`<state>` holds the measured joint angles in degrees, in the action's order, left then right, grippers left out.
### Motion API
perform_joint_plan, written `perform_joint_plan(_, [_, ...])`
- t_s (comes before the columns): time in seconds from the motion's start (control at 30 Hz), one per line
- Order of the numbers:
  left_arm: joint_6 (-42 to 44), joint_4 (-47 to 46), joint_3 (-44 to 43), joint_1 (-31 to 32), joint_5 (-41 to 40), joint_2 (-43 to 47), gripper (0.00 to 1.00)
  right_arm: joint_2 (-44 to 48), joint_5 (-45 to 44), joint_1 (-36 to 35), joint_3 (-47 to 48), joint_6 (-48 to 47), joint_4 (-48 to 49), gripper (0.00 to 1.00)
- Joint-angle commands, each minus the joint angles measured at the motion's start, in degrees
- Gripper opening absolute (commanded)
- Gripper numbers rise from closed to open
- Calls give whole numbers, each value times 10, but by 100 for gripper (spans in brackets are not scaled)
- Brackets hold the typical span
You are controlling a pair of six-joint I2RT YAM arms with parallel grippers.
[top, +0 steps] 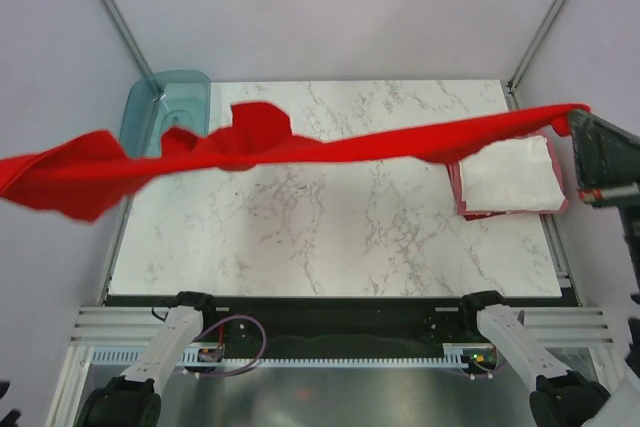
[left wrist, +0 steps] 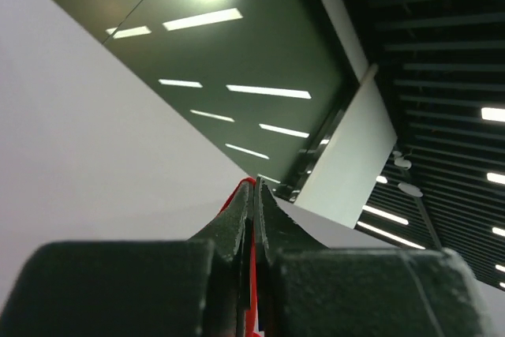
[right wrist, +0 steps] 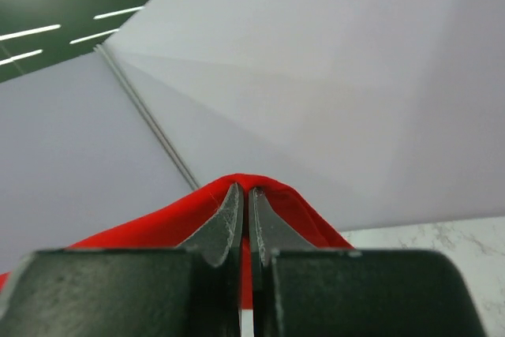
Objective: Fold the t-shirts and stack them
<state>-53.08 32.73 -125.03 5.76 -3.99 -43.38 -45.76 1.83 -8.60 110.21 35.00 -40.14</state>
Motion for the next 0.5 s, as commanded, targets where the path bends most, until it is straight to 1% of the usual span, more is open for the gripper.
perform_joint_plan(0.0, [3, 44, -46, 0, -11, -14, 2, 4, 11, 3, 68, -15, -58, 0])
perform_joint_plan(0.03, [5, 48, -55, 0, -14, -21, 2, -3, 11, 3, 100, -16, -75, 0])
perform_joint_plan(0.07, [5, 54, -62, 0, -16, -25, 2, -6, 10, 3, 112, -15, -79, 0])
perform_joint_plan(0.13, [12, 55, -65, 0, -24, -42, 2, -20, 6, 3, 125, -16, -87, 0])
perform_joint_plan(0.2, [13, 59, -49, 0, -36, -54, 2, -29, 8, 3, 116, -16, -91, 0])
perform_joint_plan(0.27, [20, 59, -27, 0, -42, -76, 2, -39, 2, 2, 78, -17, -86, 0])
perform_joint_plan(0.3, [21, 57, 5, 0, -45, -81, 2, -40, -3, 2, 57, -18, -82, 0])
perform_joint_plan(0.33, [25, 54, 24, 0, -47, -95, 2, -38, -15, 3, 8, -19, -69, 0])
perform_joint_plan(0.37, [24, 51, 46, 0, -49, -100, 2, -35, -15, 3, -23, -20, -58, 0])
perform_joint_plan(0.4, [25, 24, 101, 0, -51, -104, 2, -33, -33, 3, -86, -20, -35, 0])
perform_joint_plan(0.43, [31, 3, 137, 0, -50, -107, 2, -29, -52, 3, -118, -17, -24, 0])
perform_joint_plan(0.47, [31, -16, 209, 0, -53, -109, 2, -29, -59, 3, -151, -16, -9, 0])
